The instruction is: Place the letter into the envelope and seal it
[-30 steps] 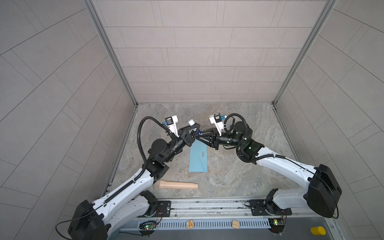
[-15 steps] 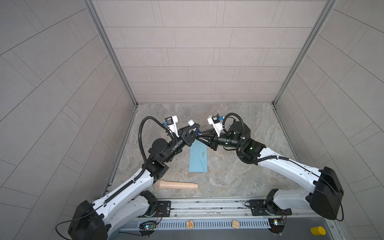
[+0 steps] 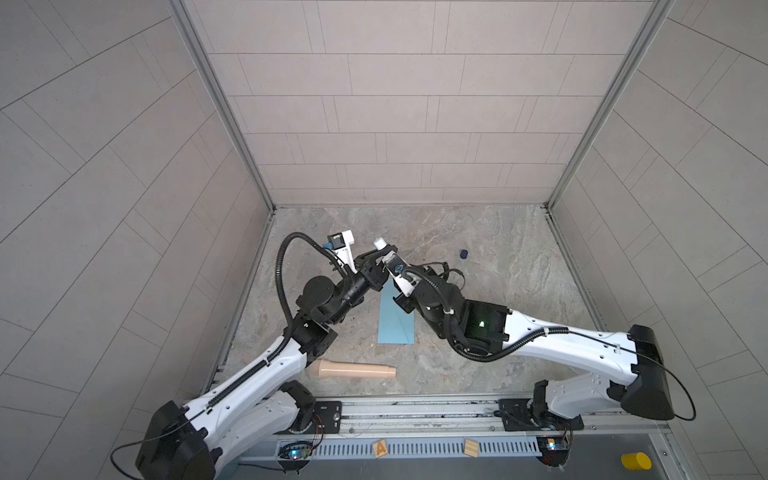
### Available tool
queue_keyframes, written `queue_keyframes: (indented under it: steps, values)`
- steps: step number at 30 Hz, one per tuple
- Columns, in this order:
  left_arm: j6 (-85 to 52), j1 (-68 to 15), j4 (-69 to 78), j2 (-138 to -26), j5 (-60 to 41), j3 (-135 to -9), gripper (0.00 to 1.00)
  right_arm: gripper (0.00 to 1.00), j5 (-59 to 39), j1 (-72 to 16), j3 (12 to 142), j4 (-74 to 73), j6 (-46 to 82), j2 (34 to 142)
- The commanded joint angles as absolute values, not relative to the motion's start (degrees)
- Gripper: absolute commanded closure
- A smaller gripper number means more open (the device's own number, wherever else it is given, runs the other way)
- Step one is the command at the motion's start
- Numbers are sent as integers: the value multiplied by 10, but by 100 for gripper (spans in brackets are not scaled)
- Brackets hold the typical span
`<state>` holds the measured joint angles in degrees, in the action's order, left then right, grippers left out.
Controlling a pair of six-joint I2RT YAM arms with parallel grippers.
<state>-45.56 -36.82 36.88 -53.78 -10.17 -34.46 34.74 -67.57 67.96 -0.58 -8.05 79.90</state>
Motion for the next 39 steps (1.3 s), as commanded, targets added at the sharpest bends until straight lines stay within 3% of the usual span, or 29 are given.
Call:
queue_keyframes:
  steps: [1,11,14,20,24,30,39]
  values:
    - [-444,-368,348,-547,-97,-350,100,100,455,-713,696,-53,-193,815]
    - [-444,-369,350,-544,-98,-351,100,99,387,-705,683,-38,-142,796]
    - [-440,-369,351,-541,-102,-351,100,85,311,-679,672,-16,-95,770]
    - [-418,-368,350,-528,-112,-348,100,38,44,-574,609,-29,9,693]
    - [-395,-367,357,-521,-126,-349,100,26,-151,-482,558,-83,96,660]
    - [-395,-367,392,-524,-150,-345,100,24,-330,-410,517,-164,183,652]
    - [-411,-367,425,-534,-167,-344,100,27,-431,-381,505,-288,292,698]
